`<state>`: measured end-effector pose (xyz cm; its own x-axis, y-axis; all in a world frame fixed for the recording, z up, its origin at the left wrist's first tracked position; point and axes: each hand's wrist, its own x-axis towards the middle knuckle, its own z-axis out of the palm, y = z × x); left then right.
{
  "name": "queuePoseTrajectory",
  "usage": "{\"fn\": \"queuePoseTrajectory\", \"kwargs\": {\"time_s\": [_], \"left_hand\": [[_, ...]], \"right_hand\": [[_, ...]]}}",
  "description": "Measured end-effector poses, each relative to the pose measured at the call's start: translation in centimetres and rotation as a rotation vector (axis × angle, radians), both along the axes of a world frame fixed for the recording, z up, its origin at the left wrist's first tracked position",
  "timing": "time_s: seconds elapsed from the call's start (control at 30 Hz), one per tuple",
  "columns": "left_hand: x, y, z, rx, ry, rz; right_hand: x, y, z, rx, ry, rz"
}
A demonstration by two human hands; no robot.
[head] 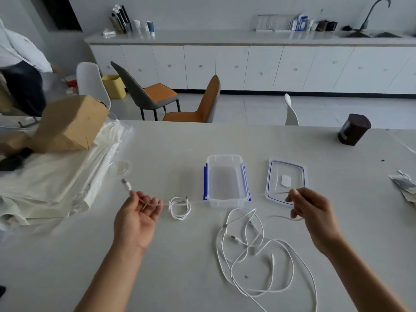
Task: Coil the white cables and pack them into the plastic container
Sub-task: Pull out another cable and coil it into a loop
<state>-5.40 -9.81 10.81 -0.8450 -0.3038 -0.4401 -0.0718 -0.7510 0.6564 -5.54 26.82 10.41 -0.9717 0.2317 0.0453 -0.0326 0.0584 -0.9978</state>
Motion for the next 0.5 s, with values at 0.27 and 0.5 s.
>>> {"fn": "queuePoseTrajectory", "kwargs": {"time_s": [0.27, 0.5], "left_hand": [[0.8, 4.0, -2.4, -0.657, -0.522, -0.655], [1.4, 7.3, 3.4, -1.121, 0.149, -0.642]], "right_hand": [[-0.7, -2.8, 4.6, 0.185, 0.058, 0.182], [-0.3, -5.3, 8.5, 0.589, 0.041, 0.658]]}}
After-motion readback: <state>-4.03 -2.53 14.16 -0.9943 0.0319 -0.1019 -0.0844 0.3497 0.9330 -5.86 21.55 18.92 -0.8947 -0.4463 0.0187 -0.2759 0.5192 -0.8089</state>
